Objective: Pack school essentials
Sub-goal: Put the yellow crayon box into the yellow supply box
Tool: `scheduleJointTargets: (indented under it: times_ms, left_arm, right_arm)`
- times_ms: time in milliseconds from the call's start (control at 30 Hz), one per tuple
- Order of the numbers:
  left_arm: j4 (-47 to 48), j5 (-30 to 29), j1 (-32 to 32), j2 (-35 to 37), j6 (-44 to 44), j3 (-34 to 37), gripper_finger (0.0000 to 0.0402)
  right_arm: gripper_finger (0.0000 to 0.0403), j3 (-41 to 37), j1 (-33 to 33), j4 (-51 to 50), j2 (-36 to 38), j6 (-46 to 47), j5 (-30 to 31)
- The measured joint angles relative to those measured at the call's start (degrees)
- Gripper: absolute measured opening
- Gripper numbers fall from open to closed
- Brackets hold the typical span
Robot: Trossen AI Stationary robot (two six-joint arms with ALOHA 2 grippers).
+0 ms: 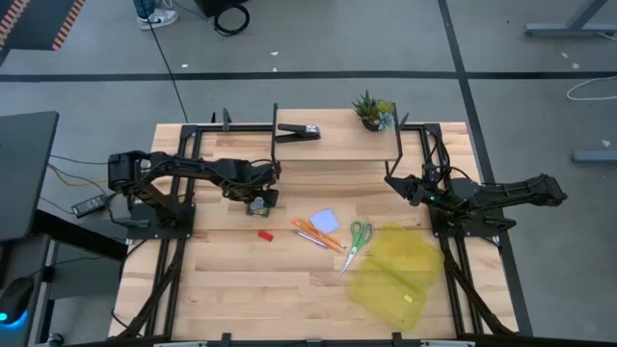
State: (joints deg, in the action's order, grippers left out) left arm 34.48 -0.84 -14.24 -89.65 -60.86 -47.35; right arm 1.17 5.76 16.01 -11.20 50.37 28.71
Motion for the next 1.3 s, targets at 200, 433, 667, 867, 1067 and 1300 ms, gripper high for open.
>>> scheduleJointTargets:
  times_ms: [200,433,667,867,1067,1300]
  left_arm:
    - [-0.1,0.2,0.0,0.0,0.0,0.0,0.0371]
    - [-0.3,0.9,0.0,0.0,1.4,0.0,0.0331]
    - [-0.1,3.2,0.0,0.0,1.5,0.0,0.0293]
    - [-0.5,5.4,0.0,0.0,2.2,0.0,0.0262]
    - [-2.8,7.9,0.0,0.0,3.5,0.0,0.0224]
    - [-4.1,8.7,0.0,0.2,3.7,0.0,0.0181]
  right_arm:
    - [0.0057,0.0,0.0,0.0,0.0,0.0,0.0]
    - [0.0057,0.0,0.0,0.0,0.0,0.0,0.0]
    - [0.0057,0.0,0.0,0.0,0.0,0.2,0.0]
    - [0.0057,0.0,0.0,0.0,0.0,0.2,0.0]
    - [0.0057,0.0,0.0,0.0,0.0,0.2,0.0]
    - [0.0057,0.0,0.0,0.0,0.0,0.2,0.0]
